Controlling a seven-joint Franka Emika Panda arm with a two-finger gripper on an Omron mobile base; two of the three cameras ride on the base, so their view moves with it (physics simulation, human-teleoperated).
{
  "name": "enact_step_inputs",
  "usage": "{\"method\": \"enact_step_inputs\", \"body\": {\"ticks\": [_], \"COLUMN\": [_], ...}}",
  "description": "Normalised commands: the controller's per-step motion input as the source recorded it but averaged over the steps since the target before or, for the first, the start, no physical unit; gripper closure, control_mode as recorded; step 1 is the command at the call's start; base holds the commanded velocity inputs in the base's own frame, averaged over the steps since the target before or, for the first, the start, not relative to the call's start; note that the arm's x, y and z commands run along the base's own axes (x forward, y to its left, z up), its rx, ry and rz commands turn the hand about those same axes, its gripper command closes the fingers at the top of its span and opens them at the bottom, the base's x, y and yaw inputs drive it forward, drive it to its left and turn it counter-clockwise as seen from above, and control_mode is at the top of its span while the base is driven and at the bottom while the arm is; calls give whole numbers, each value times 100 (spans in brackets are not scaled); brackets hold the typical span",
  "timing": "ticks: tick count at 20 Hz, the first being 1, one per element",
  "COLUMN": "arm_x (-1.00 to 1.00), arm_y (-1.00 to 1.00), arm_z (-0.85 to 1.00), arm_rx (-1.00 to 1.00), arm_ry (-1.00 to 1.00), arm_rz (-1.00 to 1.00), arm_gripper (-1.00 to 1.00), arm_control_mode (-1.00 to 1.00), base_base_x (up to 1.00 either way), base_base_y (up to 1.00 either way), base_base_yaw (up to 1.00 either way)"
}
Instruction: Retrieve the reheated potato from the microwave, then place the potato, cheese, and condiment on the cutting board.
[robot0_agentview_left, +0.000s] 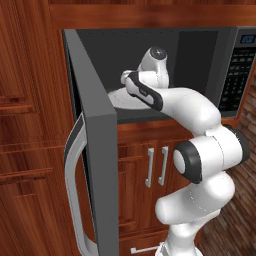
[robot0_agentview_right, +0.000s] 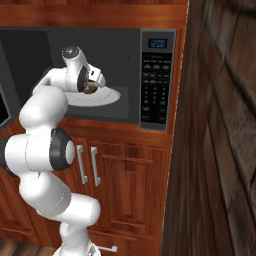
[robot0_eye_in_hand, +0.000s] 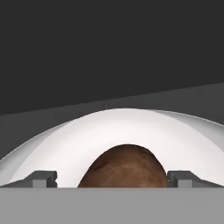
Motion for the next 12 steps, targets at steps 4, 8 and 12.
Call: {"method": "enact_step_inputs", "body": {"ticks": [4,8,12], "arm_x": [-14,-23,-15], "arm_y": [-2,-3,-2], "arm_z": [-19,-14,-13], "arm_rx": [0,0,0], "arm_ry": [0,0,0], "arm_rz": [0,0,0], "arm_gripper": [-100,-100,-100], "arm_control_mode": [-100,-100,-100], "base_base_x": [0,0,0], "base_base_y": [0,0,0], "base_base_yaw": [0,0,0]}}
